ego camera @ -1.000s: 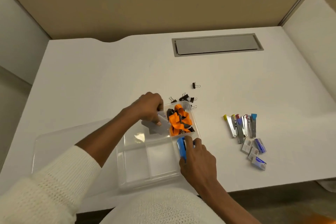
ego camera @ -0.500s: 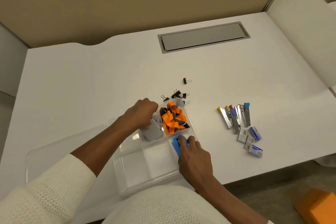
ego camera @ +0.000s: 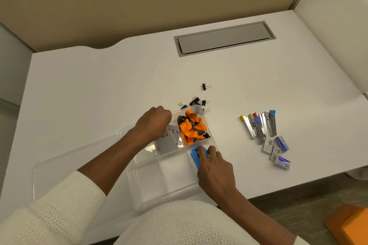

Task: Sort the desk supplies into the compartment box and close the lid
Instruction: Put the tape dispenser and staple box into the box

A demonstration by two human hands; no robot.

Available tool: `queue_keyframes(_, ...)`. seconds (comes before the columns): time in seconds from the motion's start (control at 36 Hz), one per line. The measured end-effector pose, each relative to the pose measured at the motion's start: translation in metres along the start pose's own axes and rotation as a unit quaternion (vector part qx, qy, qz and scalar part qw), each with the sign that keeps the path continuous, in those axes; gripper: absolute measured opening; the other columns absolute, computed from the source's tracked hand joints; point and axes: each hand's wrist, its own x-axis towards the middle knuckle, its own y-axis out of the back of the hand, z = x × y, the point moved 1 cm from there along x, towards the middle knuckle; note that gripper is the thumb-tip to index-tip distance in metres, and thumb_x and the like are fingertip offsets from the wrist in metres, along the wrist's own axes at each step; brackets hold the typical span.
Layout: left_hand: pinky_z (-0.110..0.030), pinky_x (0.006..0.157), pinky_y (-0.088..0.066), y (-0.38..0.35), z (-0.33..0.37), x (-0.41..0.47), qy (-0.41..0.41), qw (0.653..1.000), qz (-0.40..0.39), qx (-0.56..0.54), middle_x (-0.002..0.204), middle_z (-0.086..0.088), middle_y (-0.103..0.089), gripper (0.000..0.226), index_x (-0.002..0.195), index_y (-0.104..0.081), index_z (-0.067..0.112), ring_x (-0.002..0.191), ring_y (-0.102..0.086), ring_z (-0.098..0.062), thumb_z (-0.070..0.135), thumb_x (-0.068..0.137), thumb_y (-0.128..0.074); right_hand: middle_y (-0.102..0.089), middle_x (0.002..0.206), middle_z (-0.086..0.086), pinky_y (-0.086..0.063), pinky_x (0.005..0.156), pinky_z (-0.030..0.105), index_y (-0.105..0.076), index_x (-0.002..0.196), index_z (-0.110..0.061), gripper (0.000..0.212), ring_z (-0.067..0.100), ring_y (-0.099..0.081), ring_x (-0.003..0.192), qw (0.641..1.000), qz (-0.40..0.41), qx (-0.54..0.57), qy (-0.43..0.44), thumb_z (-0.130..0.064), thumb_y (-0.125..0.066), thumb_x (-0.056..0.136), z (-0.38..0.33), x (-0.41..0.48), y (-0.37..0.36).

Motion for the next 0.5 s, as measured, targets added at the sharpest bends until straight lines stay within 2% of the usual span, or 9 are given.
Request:
queue_keyframes(0.08,-0.034,0.074,-0.055,0.004,0.001,0.007,-0.001,1.0,-0.021,0.016,0.103,-0.014,-0.068,0.031,0.107,-0.074,0.007,0.084,-0.06,-0.025,0.02,0.082,-0.088,-0.054,0.129,0.009,-0.052,0.07,0.028,-0.036,0.146,-0.021,0.058,0.021,-0.061,0.095,1.0,-0.001,0.001,0.0,-0.03,-0.061,0.094,0.001,0.0,-0.001)
queue_keyframes(0.14,-0.032,0.071,-0.05,0.007,0.002,0.009,-0.009,0.999,-0.032,0.032,0.107,-0.015,-0.069,0.033,0.11,-0.075,0.007,0.087,-0.062,-0.026,0.02,0.082,-0.088,-0.054,0.128,0.009,-0.053,0.069,0.029,-0.037,0.145,-0.021,0.06,0.021,-0.062,0.094,1.0,-0.003,0.003,0.0,-0.031,-0.064,0.092,0.001,0.0,-0.002)
queue_keyframes(0.17,-0.031,0.068,-0.047,0.007,0.002,0.009,-0.016,0.998,-0.032,0.045,0.106,-0.014,-0.07,0.03,0.107,-0.074,0.007,0.082,-0.059,-0.024,0.018,0.082,-0.088,-0.054,0.128,0.009,-0.053,0.069,0.029,-0.037,0.145,-0.021,0.061,0.021,-0.062,0.094,1.0,-0.004,0.001,0.001,-0.031,-0.065,0.092,0.001,0.0,-0.003)
queue_keyframes(0.22,-0.029,0.061,-0.041,0.008,0.002,0.01,-0.025,0.996,-0.023,0.077,0.09,-0.009,-0.066,0.017,0.089,-0.07,0.009,0.067,-0.051,-0.018,0.012,0.083,-0.085,-0.055,0.128,0.01,-0.053,0.068,0.029,-0.037,0.145,-0.021,0.063,0.021,-0.062,0.094,1.0,-0.006,-0.003,0.002,-0.032,-0.066,0.09,0.002,0.001,-0.004)
queue_keyframes(0.28,-0.029,0.058,-0.04,0.005,0.002,0.012,-0.034,0.995,-0.004,0.092,0.082,-0.008,-0.064,0.016,0.079,-0.066,0.011,0.06,-0.047,-0.015,0.006,0.085,-0.079,-0.056,0.127,0.01,-0.052,0.066,0.029,-0.039,0.144,-0.02,0.063,0.021,-0.062,0.092,1.0,-0.007,-0.005,0.002,-0.032,-0.068,0.089,0.002,0.001,-0.005)
queue_keyframes(0.33,-0.03,0.064,-0.048,0.0,0.005,0.014,-0.063,0.993,0.007,0.097,0.095,-0.01,-0.074,0.008,0.091,-0.073,0.014,0.072,-0.059,-0.019,0.006,0.089,-0.073,-0.056,0.127,0.011,-0.054,0.068,0.031,-0.039,0.143,-0.02,0.062,0.022,-0.062,0.093,1.0,-0.009,-0.007,0.001,-0.032,-0.068,0.089,0.001,0.002,-0.005)
queue_keyframes(0.42,-0.033,0.082,-0.057,-0.013,0.009,0.019,-0.092,0.992,0.004,0.082,0.109,-0.01,-0.076,0.019,0.113,-0.076,0.013,0.094,-0.069,-0.025,0.016,0.097,-0.068,-0.055,0.128,0.011,-0.056,0.07,0.032,-0.04,0.143,-0.02,0.063,0.022,-0.062,0.094,1.0,-0.008,-0.011,0.002,-0.033,-0.069,0.089,0.0,0.003,-0.005)
queue_keyframes(0.5,-0.032,0.083,-0.056,-0.023,0.007,0.022,-0.078,0.993,0.01,0.087,0.109,-0.009,-0.076,0.017,0.112,-0.075,0.014,0.096,-0.07,-0.025,0.018,0.096,-0.068,-0.055,0.128,0.01,-0.055,0.069,0.031,-0.04,0.143,-0.02,0.064,0.022,-0.062,0.094,1.0,-0.011,-0.009,0.003,-0.033,-0.07,0.088,0.0,0.004,-0.004)
